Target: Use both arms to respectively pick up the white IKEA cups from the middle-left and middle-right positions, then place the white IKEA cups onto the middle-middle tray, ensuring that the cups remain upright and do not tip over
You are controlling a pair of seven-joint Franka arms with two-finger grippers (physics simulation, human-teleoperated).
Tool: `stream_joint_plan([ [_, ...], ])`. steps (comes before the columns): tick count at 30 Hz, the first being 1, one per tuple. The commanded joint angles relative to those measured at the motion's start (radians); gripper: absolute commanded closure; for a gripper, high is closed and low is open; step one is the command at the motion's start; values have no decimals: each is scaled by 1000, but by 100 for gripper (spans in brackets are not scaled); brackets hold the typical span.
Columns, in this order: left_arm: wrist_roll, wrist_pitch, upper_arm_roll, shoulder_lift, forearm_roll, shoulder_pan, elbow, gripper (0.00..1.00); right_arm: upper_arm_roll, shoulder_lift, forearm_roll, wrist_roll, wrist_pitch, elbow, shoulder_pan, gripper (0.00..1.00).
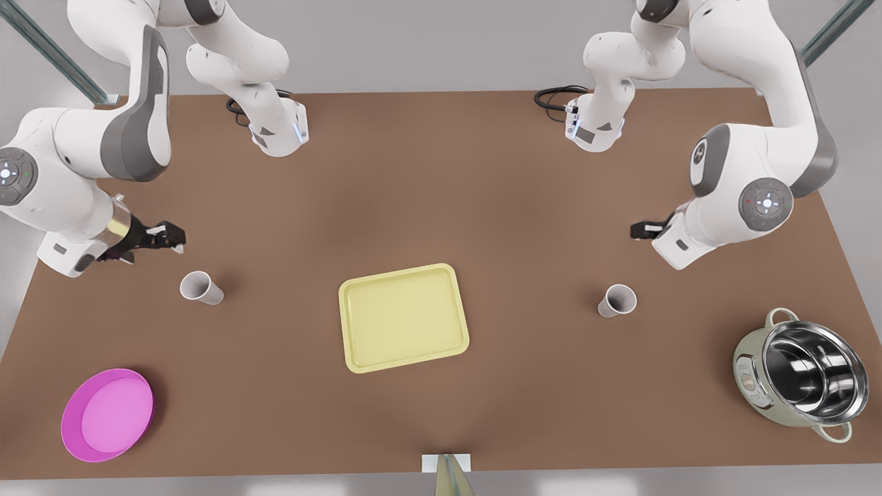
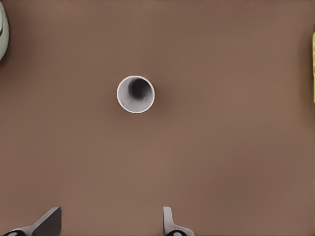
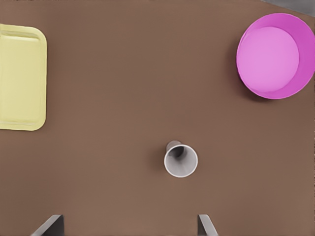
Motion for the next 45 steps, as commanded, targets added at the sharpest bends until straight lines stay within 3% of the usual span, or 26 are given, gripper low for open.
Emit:
stream_joint_plan([
  [1, -142, 68, -1, 2, -37, -1, 6, 0, 0, 1, 2, -147, 58, -1, 0, 0],
  [5, -57, 105, 32, 65, -63, 7, -1, 0, -2, 119, 2, -168, 104, 2, -49, 0],
  [7, -55, 335, 45, 129, -58, 7, -79, 0, -2, 220, 5, -174, 187, -6, -101, 0],
  [10, -53, 485, 47, 186, -58, 27, -151, 0, -2, 288, 19, -174, 265, -24, -149, 0],
  [16, -50, 667, 82, 212, -60, 48, -291, 0, 1, 232, 62, -191, 451, -233, -181, 0],
  [20, -52, 696, 84, 241, -60, 48, -302, 0, 0, 214, 103, -242, 600, -366, -208, 0],
  [26, -55, 759, 84, 303, -61, 48, -337, 0, 0, 260, 123, -272, 667, -406, -239, 0],
  [27, -55, 766, 84, 309, -64, 48, -337, 4, 0, 265, 125, -286, 669, -408, -242, 0],
  [28, -57, 766, 82, 312, -81, 48, -337, 17, 0, 272, 125, -292, 673, -409, -248, 0],
  [30, -57, 763, 79, 316, -121, 48, -337, 59, 0, 277, 125, -308, 676, -417, -254, 0],
  [32, -55, 759, 79, 312, -175, 48, -336, 79, 0, 269, 125, -329, 681, -444, -270, 0],
  [38, -55, 720, 16, 269, -176, 44, -328, 79, 1, 257, 126, -377, 662, -470, -285, 0],
  [40, -233, 555, -8, 322, -167, -15, -124, 79, 0, 243, 125, -380, 669, -498, -285, 0],
  [42, -434, 522, -33, 352, -172, -145, 12, 79, 3, 246, 125, -380, 696, -521, -282, 0],
  [45, -750, 525, -66, 565, -139, -314, 338, 79, 6, 259, 123, -383, 750, -549, -274, 0],
])
